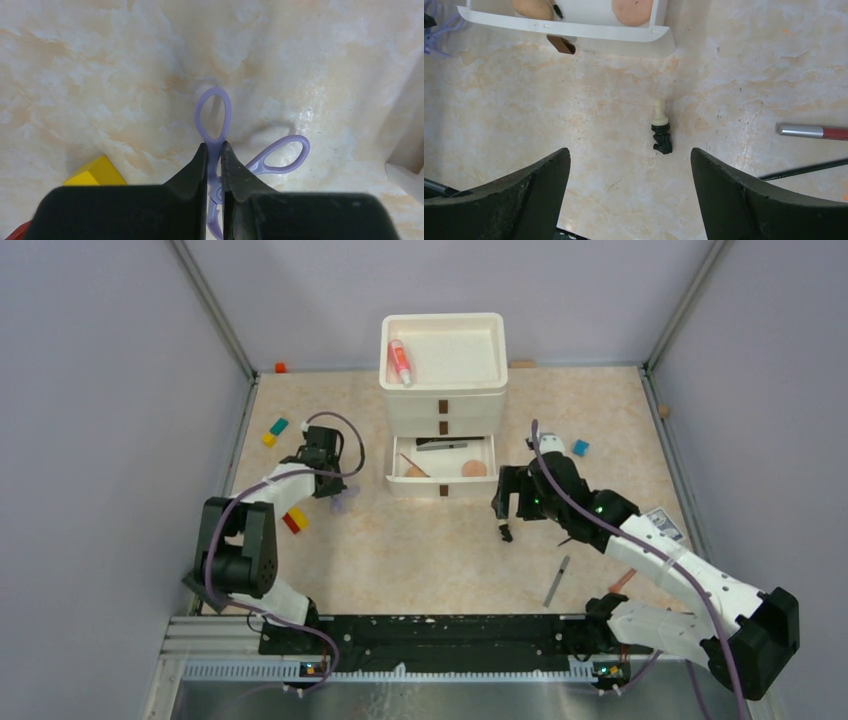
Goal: Organize the makeup
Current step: Pick up the makeup tool from the center of the board, then place the makeup tool in the drawer.
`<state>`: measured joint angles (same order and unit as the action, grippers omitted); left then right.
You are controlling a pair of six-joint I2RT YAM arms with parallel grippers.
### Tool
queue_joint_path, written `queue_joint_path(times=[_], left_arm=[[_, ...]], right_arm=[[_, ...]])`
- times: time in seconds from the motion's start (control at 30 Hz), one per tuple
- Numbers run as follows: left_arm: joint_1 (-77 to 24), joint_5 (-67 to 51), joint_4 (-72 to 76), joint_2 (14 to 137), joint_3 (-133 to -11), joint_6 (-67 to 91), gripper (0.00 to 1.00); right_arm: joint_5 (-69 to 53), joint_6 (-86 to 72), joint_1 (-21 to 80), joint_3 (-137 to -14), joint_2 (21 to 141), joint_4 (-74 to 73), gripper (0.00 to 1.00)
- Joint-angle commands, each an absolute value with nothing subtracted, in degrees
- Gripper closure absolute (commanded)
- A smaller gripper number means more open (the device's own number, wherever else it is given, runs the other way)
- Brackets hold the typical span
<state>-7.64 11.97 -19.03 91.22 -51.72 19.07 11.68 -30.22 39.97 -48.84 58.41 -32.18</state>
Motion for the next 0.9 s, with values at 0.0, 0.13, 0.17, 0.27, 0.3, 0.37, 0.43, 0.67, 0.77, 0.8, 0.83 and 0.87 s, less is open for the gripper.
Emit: queue_joint_path(times=[0.0, 0.13, 0.17, 0.27, 0.3, 0.37, 0.43, 0.67, 0.77, 0.8, 0.83, 0.87], left_arm=[[-7.9, 12.3, -20.7, 85.7, -53.2, 17.9, 0.91], [-10.9, 10.7, -22.4, 83.1, -56.2, 17.8, 0.93], [-12.9, 11.3, -23.1, 82.7, -57.1, 17.7, 0.93], [-17.8, 15.5, -25.0, 81.9, -60.7, 17.2, 0.92], [-19.6, 16.9, -25.4, 81.9, -62.1, 16.8, 0.92], [-23.4, 19.1, -26.4, 82.4, -64.9, 15.7, 0.92], [-26.7, 22.4, -28.1, 83.1, -68.5, 14.9, 0.92], [-31.1, 18.0, -20.7, 84.0, -71.5, 7.8, 0.88], [-31.9, 13.6, -17.0, 86.6, -72.4, 4.6, 0.87], [-32.2, 12.7, -15.6, 87.4, -72.6, 3.0, 0.87], [-32.6, 11.8, -14.2, 88.3, -72.8, 1.7, 0.86], [-32.7, 10.9, -12.8, 89.2, -72.9, 0.7, 0.86]], right_arm=[[11.3, -30.6, 39.7, -49.4, 56.4, -29.9, 0.12], [11.3, -30.5, 39.7, -49.5, 57.1, -29.5, 0.12], [11.2, -30.5, 39.7, -49.7, 57.4, -29.6, 0.12], [10.9, -30.7, 39.7, -50.0, 57.5, -29.9, 0.12], [10.8, -30.8, 39.7, -49.9, 57.3, -29.9, 0.12], [10.8, -31.0, 39.8, -49.1, 56.6, -29.7, 0.12], [11.1, -30.9, 39.7, -48.6, 55.9, -29.7, 0.13], [12.0, -30.8, 39.7, -48.5, 54.8, -30.3, 0.13], [11.8, -30.7, 39.8, -48.7, 54.8, -30.8, 0.13], [11.7, -30.7, 39.7, -48.8, 54.7, -31.1, 0.13], [11.7, -30.7, 39.7, -48.8, 54.6, -31.3, 0.13], [11.7, -30.7, 39.7, -48.7, 54.4, -31.4, 0.13]])
